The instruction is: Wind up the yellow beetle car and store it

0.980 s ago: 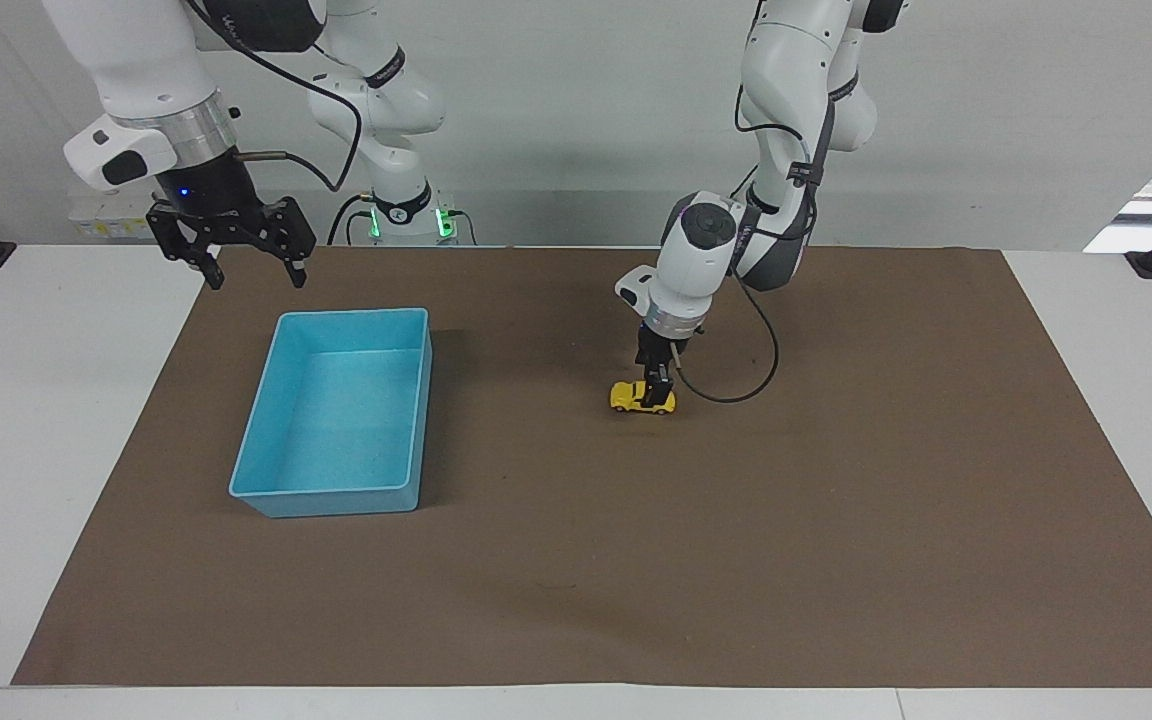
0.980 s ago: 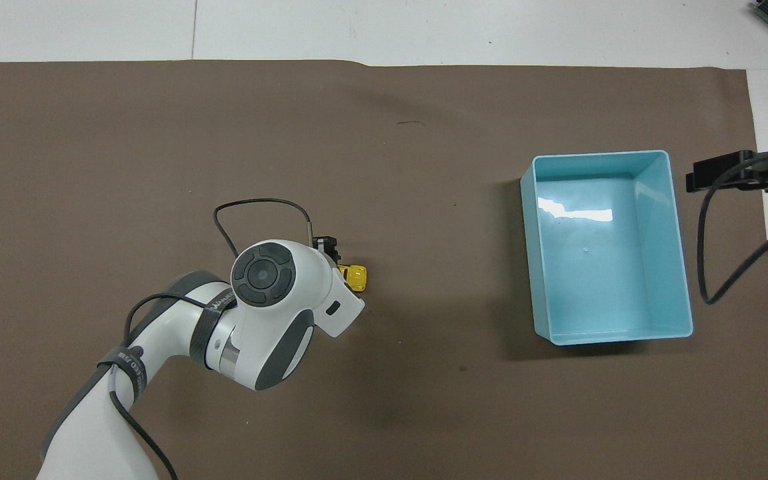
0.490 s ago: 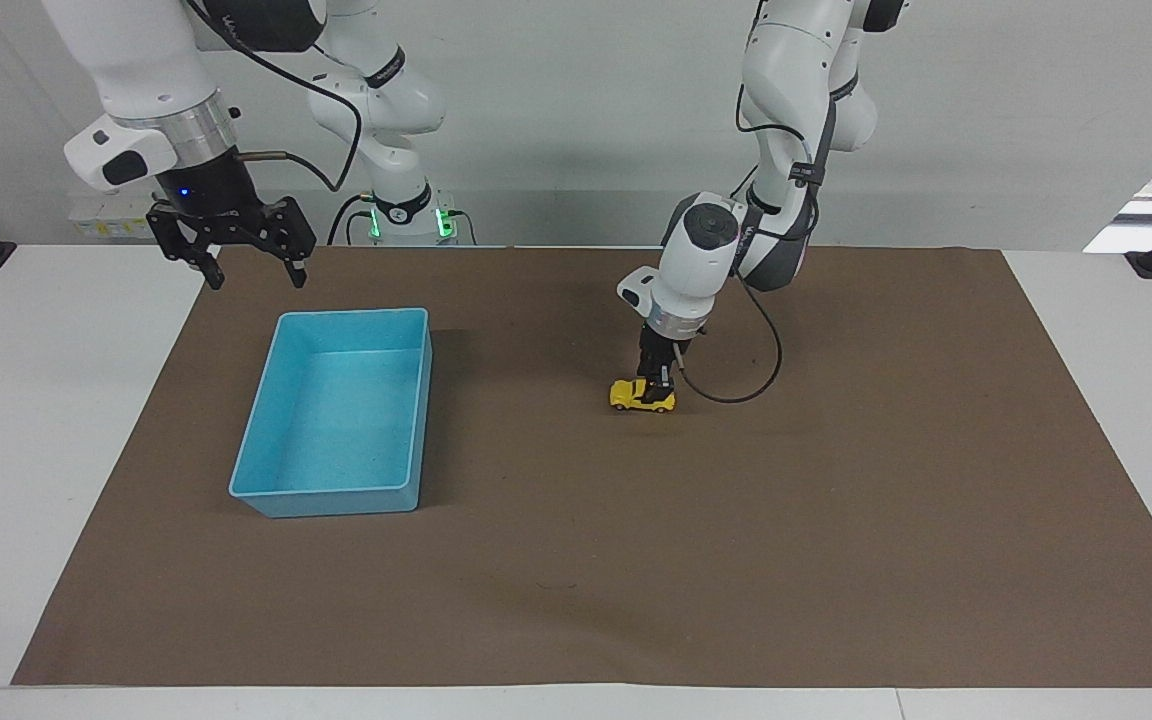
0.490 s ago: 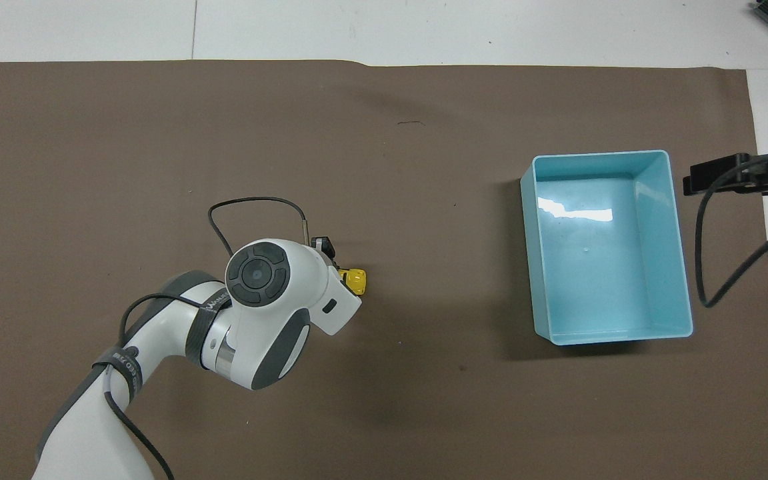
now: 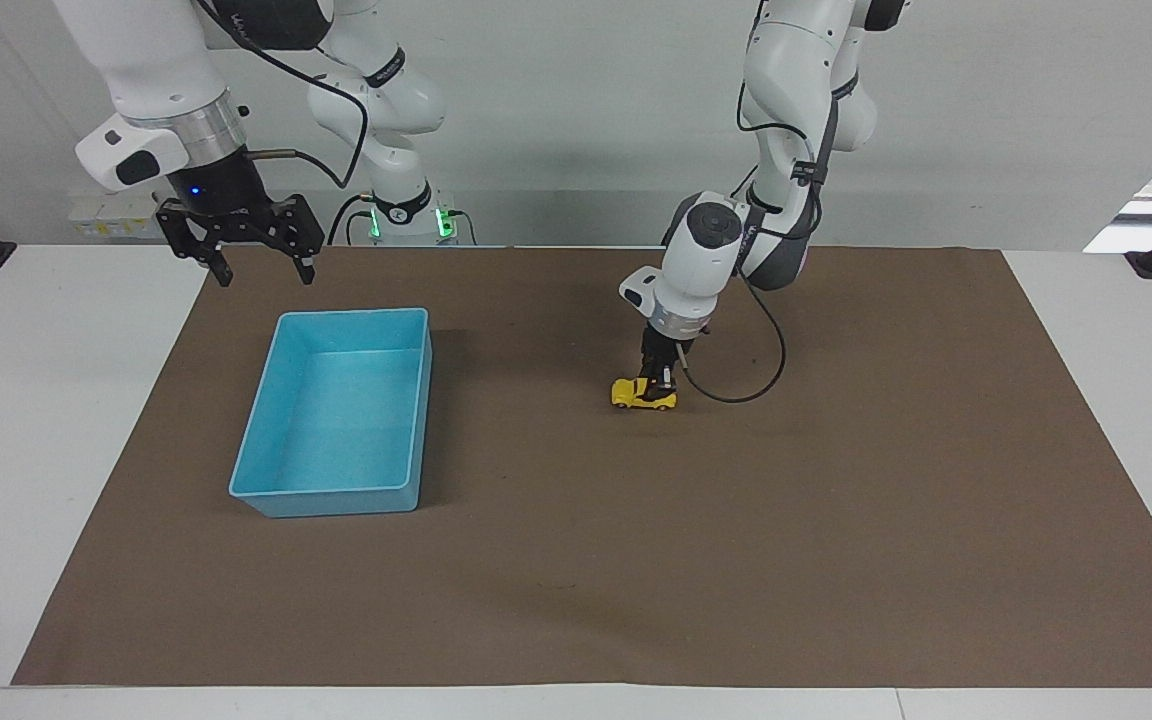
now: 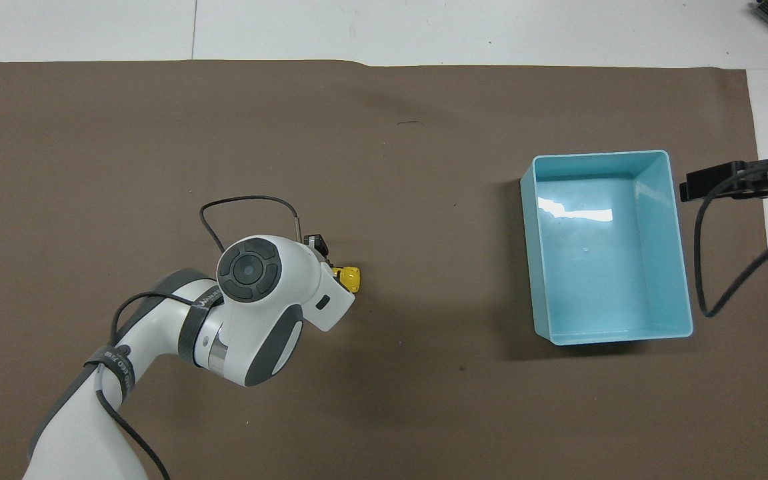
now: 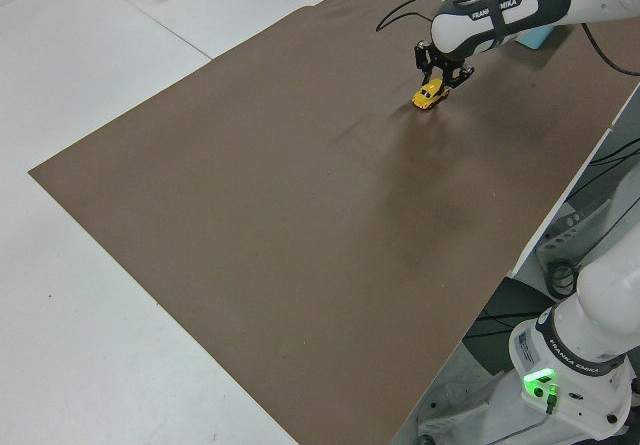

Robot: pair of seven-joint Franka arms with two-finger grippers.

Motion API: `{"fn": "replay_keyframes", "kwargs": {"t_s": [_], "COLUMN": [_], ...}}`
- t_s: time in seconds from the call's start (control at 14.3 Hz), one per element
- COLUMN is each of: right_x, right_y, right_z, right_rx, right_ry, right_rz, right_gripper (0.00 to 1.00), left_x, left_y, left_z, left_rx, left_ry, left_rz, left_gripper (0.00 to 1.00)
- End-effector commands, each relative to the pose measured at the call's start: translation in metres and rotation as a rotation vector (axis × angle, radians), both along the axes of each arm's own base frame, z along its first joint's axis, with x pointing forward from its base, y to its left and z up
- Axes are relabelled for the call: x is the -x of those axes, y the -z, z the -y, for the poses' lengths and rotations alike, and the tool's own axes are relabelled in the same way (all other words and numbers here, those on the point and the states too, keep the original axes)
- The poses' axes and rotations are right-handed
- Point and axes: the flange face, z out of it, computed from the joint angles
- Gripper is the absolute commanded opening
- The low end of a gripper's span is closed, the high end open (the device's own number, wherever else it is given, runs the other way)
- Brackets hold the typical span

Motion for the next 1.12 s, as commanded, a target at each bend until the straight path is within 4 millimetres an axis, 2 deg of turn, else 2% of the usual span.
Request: {"fn": "replay_keyframes", "kwargs": {"t_s": [0.0, 0.42, 1.05], "right_x": [0.008, 0.012, 0.013], "right_y": [-0.001, 0.004, 0.004], "right_z": [0.002, 0.006, 0.006], "right_rx": [-0.008, -0.004, -0.004], "right_ry": [-0.023, -0.052, -0.053], "right_rz": [0.002, -0.011, -0.014], "right_gripper": [1.00, 1.00, 1.00], "left_x": [0.000, -0.006, -0.024], "left_y": [0.014, 0.022, 0.028], "left_z": [-0.025, -0.072, -0.149], "left_rx": [-0.012, -0.028, -0.041], "left_ry": [-0.028, 0.040, 0.060], "left_rz": [-0.021, -0.019, -0.029], "left_gripper": [0.00, 0.00, 0.00]}}
